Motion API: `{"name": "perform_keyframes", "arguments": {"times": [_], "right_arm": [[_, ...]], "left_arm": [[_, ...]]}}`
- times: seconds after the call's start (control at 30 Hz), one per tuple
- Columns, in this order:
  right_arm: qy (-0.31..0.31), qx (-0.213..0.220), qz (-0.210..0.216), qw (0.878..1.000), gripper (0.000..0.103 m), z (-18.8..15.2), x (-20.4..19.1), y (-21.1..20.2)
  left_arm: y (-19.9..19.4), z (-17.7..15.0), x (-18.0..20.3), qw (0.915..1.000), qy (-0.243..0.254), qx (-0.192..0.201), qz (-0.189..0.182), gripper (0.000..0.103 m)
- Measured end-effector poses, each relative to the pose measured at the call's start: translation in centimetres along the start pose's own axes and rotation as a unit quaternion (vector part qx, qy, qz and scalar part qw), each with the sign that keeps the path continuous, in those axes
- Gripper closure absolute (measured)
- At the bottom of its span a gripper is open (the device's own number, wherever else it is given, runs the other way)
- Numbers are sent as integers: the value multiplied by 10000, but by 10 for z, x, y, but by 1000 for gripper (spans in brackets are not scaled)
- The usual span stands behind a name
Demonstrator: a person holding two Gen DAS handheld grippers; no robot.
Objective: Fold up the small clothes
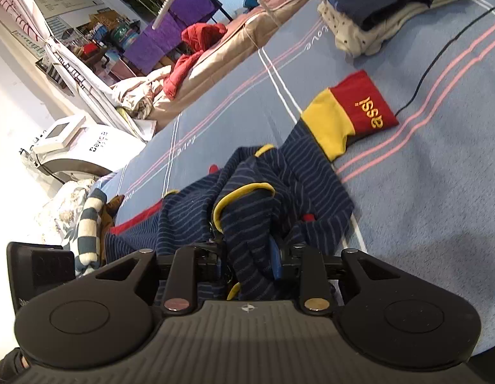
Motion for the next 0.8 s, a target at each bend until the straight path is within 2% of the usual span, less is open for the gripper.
{"name": "perform_keyframes", "arguments": {"times": [0.1,0.17,0.23,0.33,0.37,0.43,0.5,0.57,0.63,0.73,0.8], "right_arm": [[38,89,-35,9999,56,7,2,1],[6,186,-56,9998,56,14,0,1],[-176,257,-41,9995,56,21,-6,2],[-360,253,28,9990,59,26,-13,8],[-375,226,7,9990,60,27,-13,11],[-515,161,-16,9985,65,27,-17,16],[-595,73,68,9982,74,23,-21,19],[-681,-26,123,9976,79,17,-24,19],[-777,6,-16,9970,82,15,-24,14],[-795,315,-197,9961,84,24,-23,-4],[-864,567,-311,9942,85,38,-21,-21]], "left_arm": [[-25,35,13,9982,-157,426,-382,96],[-60,66,21,9934,-242,846,-732,96],[-88,96,27,9876,-214,1259,-914,97],[-131,139,27,9790,-103,1886,-765,97],[-145,151,23,9747,-212,2086,-777,97],[-169,172,17,9667,-347,2365,-915,97],[-199,194,15,9582,-413,2675,-922,97],[-240,204,6,9482,-410,3024,-881,97],[-293,213,11,9368,-415,3344,-940,97],[-367,208,18,9237,-252,3724,-859,97],[-400,199,27,9178,-133,3903,-714,97]]}}
Point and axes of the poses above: each gripper's, at about its wrist camera, not at the fingertips, and y roughly the way its jaws point, x to its right, z to its top, the point moved 5 cm from there along y, roughly the way its jaws point, and after that the axes turned 9 degrees about -y, right-handed, at the moved point
